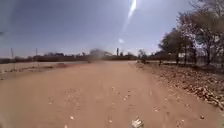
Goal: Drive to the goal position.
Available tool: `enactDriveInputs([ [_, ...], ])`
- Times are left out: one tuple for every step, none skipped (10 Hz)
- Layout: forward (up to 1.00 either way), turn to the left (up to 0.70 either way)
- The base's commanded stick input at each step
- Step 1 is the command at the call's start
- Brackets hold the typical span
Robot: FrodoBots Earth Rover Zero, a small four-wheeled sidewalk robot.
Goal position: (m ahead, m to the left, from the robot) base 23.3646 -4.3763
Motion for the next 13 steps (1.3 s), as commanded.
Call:
enactDriveInputs([
  [1.00, 0.00],
  [1.00, 0.00],
  [1.00, 0.00],
  [1.00, 0.00],
  [1.00, 0.00],
  [1.00, 0.00],
  [1.00, 0.00],
  [1.00, 0.00],
  [1.00, 0.00],
  [1.00, 0.00],
  [1.00, 0.00],
  [1.00, 0.00],
  [1.00, 0.00],
])
